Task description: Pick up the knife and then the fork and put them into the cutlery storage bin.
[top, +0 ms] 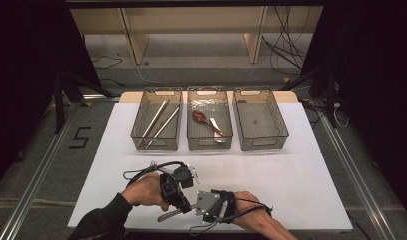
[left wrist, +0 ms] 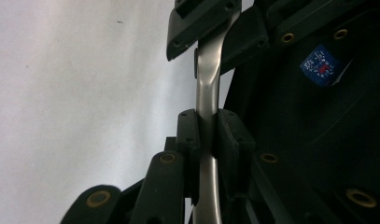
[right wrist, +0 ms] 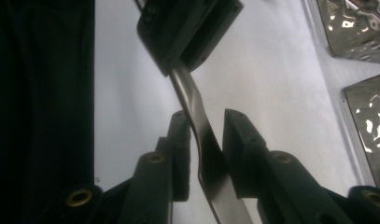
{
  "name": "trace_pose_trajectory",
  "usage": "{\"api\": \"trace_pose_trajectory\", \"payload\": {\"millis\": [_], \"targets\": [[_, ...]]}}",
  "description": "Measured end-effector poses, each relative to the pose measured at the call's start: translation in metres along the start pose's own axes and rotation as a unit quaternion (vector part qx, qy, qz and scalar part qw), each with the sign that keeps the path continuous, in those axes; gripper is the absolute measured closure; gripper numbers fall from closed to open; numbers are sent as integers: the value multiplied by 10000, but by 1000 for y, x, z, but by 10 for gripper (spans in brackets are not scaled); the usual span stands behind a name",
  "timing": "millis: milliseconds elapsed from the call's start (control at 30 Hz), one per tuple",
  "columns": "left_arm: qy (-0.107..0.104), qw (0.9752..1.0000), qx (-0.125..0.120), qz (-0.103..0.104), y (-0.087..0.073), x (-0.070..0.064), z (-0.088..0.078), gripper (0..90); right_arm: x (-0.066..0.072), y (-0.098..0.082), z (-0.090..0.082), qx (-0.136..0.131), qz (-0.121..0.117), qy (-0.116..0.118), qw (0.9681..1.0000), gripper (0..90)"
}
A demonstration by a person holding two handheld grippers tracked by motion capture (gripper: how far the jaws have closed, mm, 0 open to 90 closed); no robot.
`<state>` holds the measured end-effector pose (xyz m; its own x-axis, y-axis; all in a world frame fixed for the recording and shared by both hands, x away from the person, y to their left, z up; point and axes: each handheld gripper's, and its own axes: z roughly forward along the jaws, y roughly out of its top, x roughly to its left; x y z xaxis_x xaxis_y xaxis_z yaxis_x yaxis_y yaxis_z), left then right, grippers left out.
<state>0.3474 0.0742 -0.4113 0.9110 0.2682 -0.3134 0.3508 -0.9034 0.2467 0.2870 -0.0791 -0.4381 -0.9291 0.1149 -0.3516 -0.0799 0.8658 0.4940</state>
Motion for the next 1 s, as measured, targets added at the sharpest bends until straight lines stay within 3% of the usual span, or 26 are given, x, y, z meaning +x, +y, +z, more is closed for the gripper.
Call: {"api": "trace_pose_trajectory", "payload": {"millis": [33,100,367,533,633,733,867,1000], "targets": [[-3,10000,39,50,0,0,0,789,2,0,0,10,6,-10,10000,759],[-53,10000,49,47,0,1,1,788,2,0,0,31,-292,-2,9996,783],[-32,10000,31,63,-1,0,0,772,7,0,0,52,-560,179,9983,886],[-31,10000,-80,-2,-1,1,-1,747,6,-1,-1,82,-573,245,9980,890],[112,9994,-311,-91,-4,3,-9,659,5,-5,-2,154,-546,228,9981,891],[246,9985,-463,-141,-10,6,-18,637,3,-8,-3,182,-480,259,9983,891],[524,9948,-791,-378,-20,10,-30,546,-3,-12,-6,216,-277,266,9990,892],[862,9870,-1241,-553,-31,12,-42,427,-13,-19,-9,203,57,83,9997,891]]}}
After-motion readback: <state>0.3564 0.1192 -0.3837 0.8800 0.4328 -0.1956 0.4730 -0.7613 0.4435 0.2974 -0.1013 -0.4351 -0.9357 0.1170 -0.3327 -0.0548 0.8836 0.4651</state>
